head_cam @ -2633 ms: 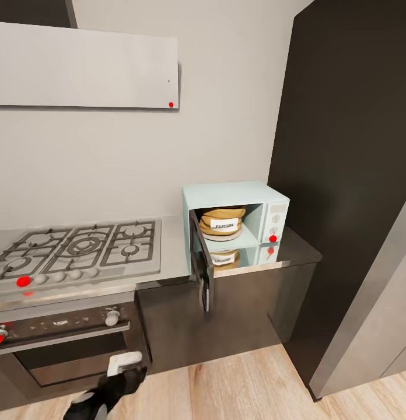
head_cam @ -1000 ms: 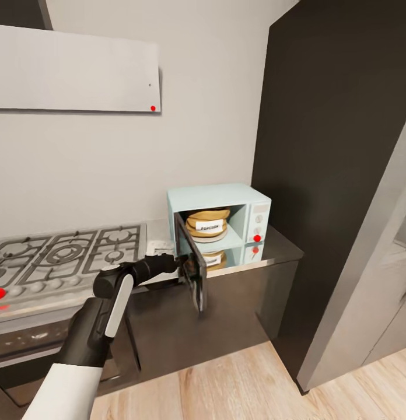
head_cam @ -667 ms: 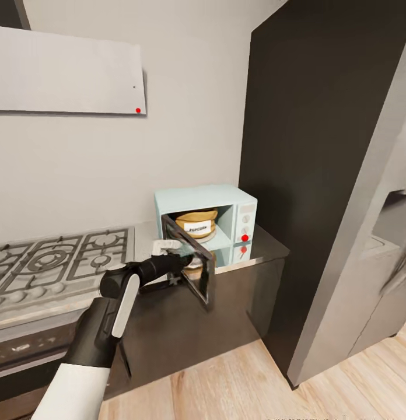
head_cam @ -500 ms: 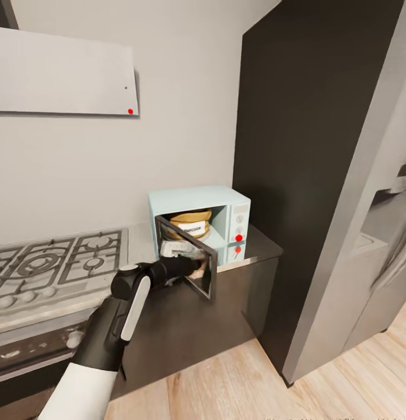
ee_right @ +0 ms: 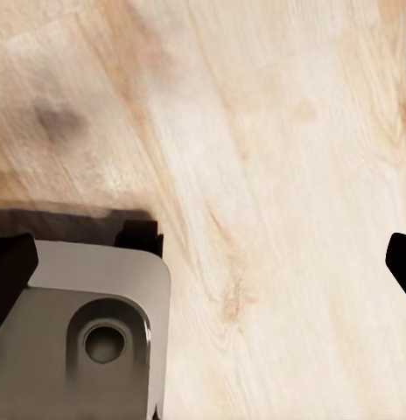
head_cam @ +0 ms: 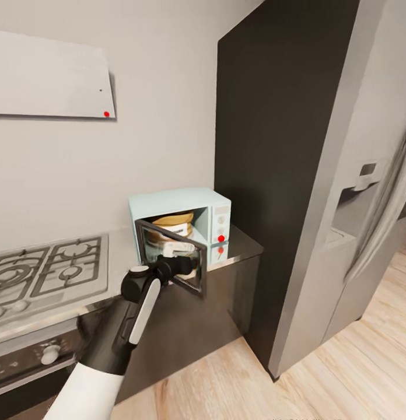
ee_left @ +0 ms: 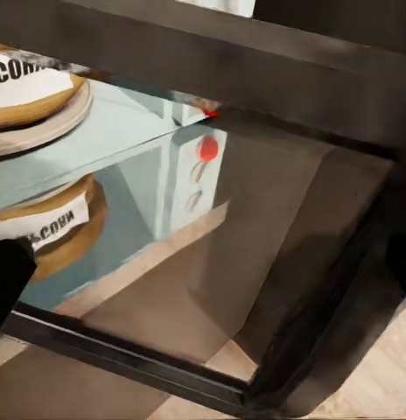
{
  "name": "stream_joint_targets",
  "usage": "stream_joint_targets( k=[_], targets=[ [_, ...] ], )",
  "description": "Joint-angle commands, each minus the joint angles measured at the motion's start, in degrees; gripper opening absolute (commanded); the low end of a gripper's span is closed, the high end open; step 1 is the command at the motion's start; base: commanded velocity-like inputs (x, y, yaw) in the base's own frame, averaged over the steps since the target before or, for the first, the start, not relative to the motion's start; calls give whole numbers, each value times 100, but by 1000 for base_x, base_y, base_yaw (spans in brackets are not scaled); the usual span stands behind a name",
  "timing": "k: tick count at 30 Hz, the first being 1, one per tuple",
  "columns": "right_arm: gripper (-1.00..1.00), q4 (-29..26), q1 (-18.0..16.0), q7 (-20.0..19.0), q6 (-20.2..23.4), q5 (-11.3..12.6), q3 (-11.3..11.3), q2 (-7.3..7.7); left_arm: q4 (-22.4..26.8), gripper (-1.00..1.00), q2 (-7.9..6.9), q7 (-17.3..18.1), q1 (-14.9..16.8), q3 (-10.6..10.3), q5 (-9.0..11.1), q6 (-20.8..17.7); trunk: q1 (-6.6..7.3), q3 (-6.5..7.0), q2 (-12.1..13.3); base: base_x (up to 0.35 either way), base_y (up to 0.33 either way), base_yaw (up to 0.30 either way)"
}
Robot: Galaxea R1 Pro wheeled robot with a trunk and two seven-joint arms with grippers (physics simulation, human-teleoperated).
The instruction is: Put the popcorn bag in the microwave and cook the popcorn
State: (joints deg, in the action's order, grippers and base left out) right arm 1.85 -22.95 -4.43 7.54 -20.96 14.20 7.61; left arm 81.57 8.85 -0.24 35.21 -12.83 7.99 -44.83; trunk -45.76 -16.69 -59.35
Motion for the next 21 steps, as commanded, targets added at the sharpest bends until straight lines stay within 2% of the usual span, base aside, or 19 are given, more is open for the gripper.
stream_joint_targets(
  k=[1,5,7,9,11,21],
  targets=[
    [100,8,-8,-14,11,-57,48,3,4,100,2,-121,3,-41,32,-27,-1,-2,-5,0,0,-205],
    [100,8,-8,-14,11,-57,55,5,-11,100,3,-603,3,-84,43,-27,-1,18,-5,0,0,-207],
    [100,8,-8,-14,11,-57,56,10,-16,100,19,-642,3,-149,45,-26,-1,27,-5,0,0,-218],
    [100,8,-8,-14,11,-57,57,12,-22,100,36,-671,3,-391,43,-26,-1,35,-5,0,0,-221],
    [100,8,-8,-14,17,-57,57,19,-39,100,43,-678,3,-507,48,-26,-1,40,-5,0,0,-157],
    [100,8,-8,-14,23,-57,57,15,-48,100,38,-670,3,-517,62,-35,-1,41,-5,22,0,-9]
  ],
)
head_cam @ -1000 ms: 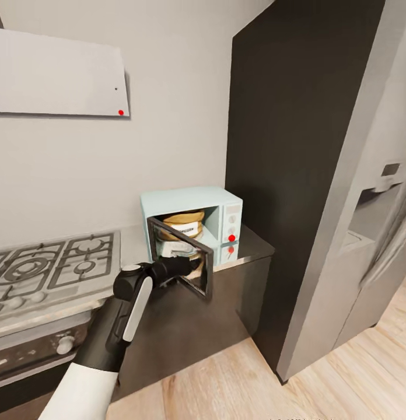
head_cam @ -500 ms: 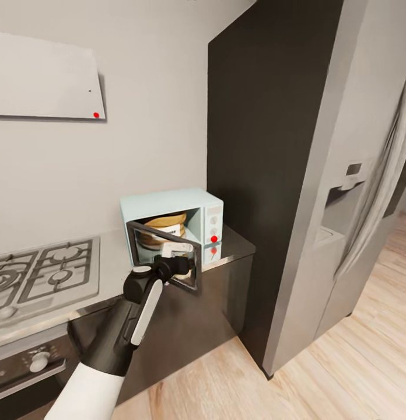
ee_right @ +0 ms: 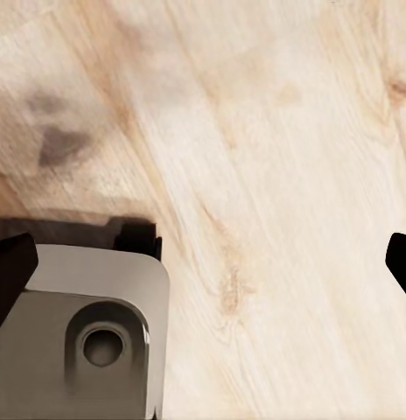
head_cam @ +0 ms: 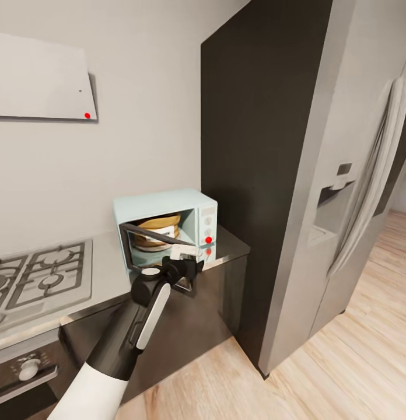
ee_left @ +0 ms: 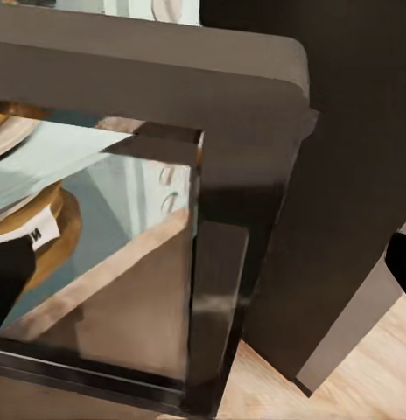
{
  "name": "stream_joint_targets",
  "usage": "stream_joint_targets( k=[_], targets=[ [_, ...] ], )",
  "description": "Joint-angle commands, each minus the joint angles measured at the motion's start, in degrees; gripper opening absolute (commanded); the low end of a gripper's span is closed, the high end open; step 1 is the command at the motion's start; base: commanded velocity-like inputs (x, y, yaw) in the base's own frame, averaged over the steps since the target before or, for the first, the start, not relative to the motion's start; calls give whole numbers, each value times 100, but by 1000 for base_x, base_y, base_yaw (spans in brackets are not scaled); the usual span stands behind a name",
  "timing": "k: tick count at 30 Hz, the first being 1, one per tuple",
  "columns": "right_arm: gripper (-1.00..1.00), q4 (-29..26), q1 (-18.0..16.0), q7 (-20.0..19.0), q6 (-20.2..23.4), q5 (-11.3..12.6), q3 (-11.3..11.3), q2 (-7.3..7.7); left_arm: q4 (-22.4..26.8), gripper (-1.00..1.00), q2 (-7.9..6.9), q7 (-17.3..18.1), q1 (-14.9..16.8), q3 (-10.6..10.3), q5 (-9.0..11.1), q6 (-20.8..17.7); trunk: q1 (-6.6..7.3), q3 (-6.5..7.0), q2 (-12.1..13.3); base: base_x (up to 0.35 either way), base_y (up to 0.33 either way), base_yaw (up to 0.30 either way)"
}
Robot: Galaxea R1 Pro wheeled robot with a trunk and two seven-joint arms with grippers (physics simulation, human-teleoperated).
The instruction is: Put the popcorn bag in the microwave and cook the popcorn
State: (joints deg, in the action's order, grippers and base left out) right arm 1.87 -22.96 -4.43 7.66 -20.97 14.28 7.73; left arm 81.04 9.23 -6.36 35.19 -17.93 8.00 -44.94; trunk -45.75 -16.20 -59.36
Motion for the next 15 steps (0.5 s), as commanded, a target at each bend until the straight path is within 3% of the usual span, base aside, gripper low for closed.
stream_joint_targets(
  k=[1,15],
  targets=[
    [100,7,-7,-15,9,-56,48,5,2,100,0,-58,5,-8,61,-23,-2,-7,-5,201,0,0],
    [100,7,-7,-15,8,-56,48,18,-9,100,0,-61,5,-17,46,-23,-2,-7,-5,275,0,0]
  ],
)
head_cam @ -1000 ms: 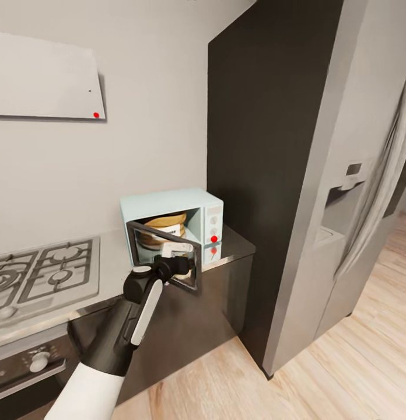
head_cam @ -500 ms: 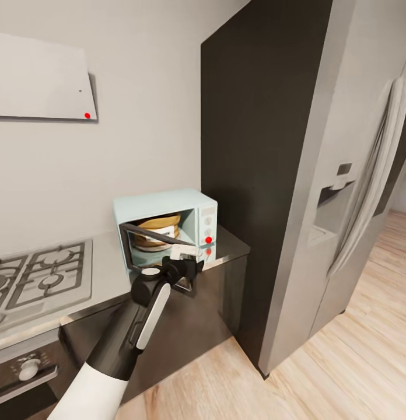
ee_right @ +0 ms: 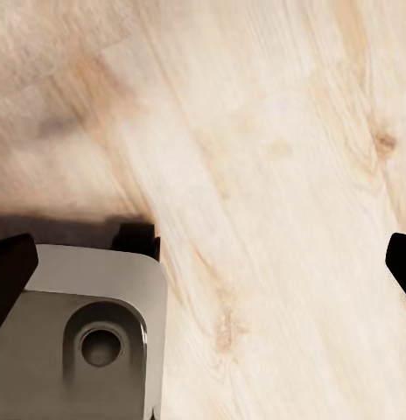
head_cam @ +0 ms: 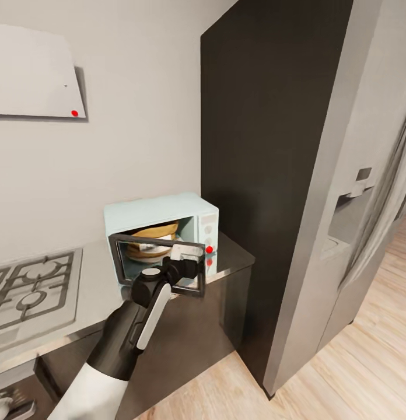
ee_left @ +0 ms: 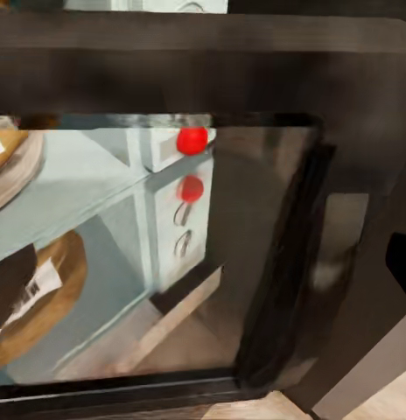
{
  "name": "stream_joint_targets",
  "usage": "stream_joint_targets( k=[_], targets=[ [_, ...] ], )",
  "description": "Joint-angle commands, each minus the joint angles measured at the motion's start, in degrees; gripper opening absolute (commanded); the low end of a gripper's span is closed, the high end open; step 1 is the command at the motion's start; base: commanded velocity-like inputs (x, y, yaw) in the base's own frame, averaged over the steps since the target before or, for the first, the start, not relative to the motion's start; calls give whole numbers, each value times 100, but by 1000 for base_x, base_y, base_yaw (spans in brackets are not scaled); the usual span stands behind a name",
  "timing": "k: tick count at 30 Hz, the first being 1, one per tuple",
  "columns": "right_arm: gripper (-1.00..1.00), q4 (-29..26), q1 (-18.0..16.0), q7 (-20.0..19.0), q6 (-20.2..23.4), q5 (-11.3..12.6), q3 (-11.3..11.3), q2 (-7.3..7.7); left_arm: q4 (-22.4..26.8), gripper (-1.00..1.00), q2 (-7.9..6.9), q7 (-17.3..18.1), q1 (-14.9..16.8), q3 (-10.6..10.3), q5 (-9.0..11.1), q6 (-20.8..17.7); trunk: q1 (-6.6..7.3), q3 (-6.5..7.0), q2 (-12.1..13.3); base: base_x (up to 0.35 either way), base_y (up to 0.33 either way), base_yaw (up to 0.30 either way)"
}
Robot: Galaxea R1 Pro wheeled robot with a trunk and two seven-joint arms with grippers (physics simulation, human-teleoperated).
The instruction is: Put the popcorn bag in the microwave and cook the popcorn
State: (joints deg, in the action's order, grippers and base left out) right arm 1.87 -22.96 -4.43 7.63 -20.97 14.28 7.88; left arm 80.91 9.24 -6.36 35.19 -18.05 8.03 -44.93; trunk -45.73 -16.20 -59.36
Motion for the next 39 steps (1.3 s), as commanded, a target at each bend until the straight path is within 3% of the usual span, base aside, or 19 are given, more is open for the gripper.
stream_joint_targets(
  k=[1,25,30,39],
  targets=[
    [100,7,-7,-15,11,-56,48,3,-11,100,-1,-65,6,-6,41,-23,-3,-7,-4,281,0,0],
    [100,7,-7,-15,3,-59,48,3,-58,100,-1,-77,6,-2,15,-15,-3,-7,-4,275,0,0],
    [100,7,-7,-15,2,-63,48,3,-58,100,-1,-858,6,11,87,-15,-3,-7,-4,52,0,0],
    [100,7,-7,-15,2,-65,48,3,-58,100,-5,-914,6,27,41,-21,-3,-7,-4,56,0,0]
  ],
)
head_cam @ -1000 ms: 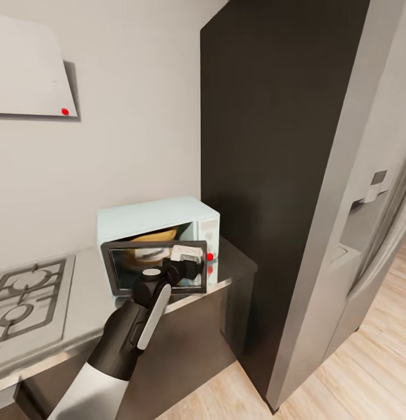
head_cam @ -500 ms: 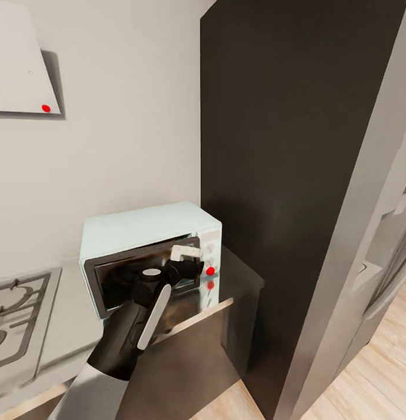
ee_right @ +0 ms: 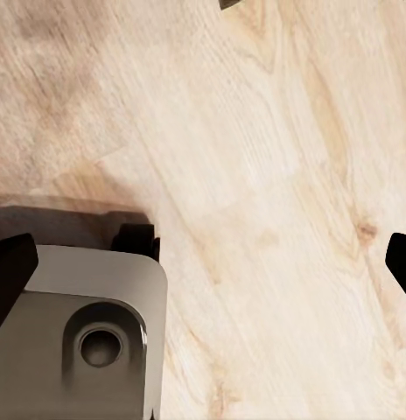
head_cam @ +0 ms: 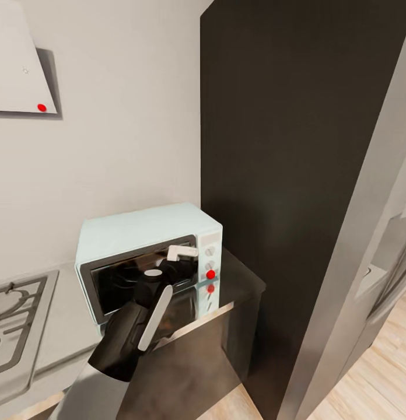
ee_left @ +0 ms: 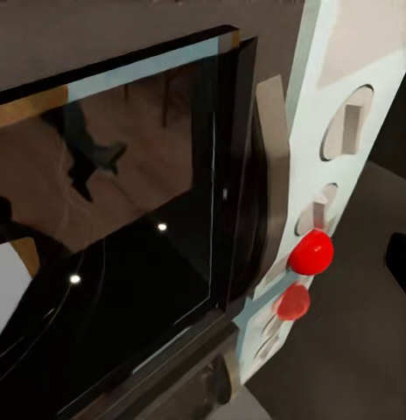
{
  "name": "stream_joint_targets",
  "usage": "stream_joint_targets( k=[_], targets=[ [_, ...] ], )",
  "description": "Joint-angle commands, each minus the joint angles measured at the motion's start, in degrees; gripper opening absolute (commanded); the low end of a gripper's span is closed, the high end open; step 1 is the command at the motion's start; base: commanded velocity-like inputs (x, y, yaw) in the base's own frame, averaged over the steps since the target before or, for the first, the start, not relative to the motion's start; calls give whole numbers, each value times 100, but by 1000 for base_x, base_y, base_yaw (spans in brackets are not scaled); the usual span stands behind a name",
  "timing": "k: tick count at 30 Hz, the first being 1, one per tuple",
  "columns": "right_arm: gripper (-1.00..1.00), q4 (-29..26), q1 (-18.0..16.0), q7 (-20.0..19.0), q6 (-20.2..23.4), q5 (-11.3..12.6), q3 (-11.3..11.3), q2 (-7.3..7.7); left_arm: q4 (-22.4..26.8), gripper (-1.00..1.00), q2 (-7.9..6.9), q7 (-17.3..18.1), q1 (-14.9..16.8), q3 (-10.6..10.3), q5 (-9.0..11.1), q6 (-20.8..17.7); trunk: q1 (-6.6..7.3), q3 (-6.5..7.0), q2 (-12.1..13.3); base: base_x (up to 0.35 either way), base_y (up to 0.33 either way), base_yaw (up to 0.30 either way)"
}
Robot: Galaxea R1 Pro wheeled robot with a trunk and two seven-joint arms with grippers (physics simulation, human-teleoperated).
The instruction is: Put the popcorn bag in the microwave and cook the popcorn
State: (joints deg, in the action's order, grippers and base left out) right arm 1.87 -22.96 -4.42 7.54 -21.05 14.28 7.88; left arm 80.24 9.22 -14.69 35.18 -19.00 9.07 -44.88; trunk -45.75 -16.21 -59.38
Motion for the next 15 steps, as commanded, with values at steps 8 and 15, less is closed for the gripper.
stream_joint_targets(
  k=[8,15],
  targets=[
    [100,6,-7,-15,11,-57,48,3,17,100,43,-560,7,121,-7,-60,-2,-6,-3,-82,0,0],
    [100,6,-7,-15,11,-57,48,3,18,100,75,-605,7,108,20,-77,-2,-6,-3,-332,0,0]
  ],
)
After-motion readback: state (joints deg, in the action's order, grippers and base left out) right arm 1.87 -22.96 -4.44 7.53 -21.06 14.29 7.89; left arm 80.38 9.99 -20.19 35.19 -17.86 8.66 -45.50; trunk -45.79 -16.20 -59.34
